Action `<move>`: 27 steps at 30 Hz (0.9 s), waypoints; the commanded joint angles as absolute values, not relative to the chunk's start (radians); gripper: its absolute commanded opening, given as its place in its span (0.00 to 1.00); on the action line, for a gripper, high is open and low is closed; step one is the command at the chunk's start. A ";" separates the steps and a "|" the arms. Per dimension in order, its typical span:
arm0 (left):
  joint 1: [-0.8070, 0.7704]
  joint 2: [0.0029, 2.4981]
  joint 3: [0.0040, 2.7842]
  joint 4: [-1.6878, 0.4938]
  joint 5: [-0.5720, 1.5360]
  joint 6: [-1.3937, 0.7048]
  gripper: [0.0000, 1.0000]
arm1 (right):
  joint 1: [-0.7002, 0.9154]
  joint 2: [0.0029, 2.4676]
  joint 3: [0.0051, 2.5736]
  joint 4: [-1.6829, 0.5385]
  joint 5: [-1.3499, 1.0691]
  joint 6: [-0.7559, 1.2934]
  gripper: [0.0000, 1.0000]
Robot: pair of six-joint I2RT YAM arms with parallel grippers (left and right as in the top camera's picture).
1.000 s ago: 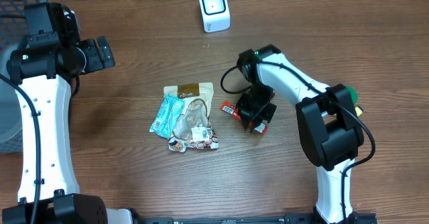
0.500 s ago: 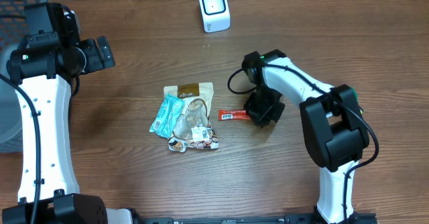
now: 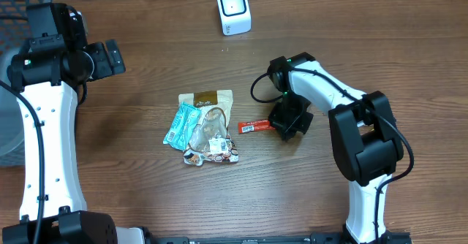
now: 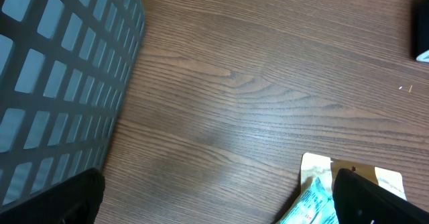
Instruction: Scan the item barcode
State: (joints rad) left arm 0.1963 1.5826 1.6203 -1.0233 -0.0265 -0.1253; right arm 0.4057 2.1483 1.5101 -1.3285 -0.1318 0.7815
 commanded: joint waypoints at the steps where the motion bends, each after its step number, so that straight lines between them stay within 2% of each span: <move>1: 0.189 1.590 1.631 -1.020 -0.018 -0.138 1.00 | 0.461 2.154 1.520 -1.312 -0.206 0.778 0.06; 12: 0.189 1.590 1.631 -1.020 -0.018 -0.138 1.00 | 0.620 2.154 1.520 -1.065 -0.210 0.788 0.07; 17: 0.189 1.590 1.631 -1.020 -0.018 -0.138 1.00 | 0.617 2.154 1.520 -0.957 -0.157 0.788 0.15; 20: 0.189 1.590 1.631 -1.020 -0.018 -0.138 1.00 | 0.600 2.154 1.520 -0.925 -0.079 0.780 0.16; 27: 0.189 1.590 1.631 -1.020 -0.018 -0.138 1.00 | 0.520 2.154 1.522 -0.803 -0.084 0.750 0.16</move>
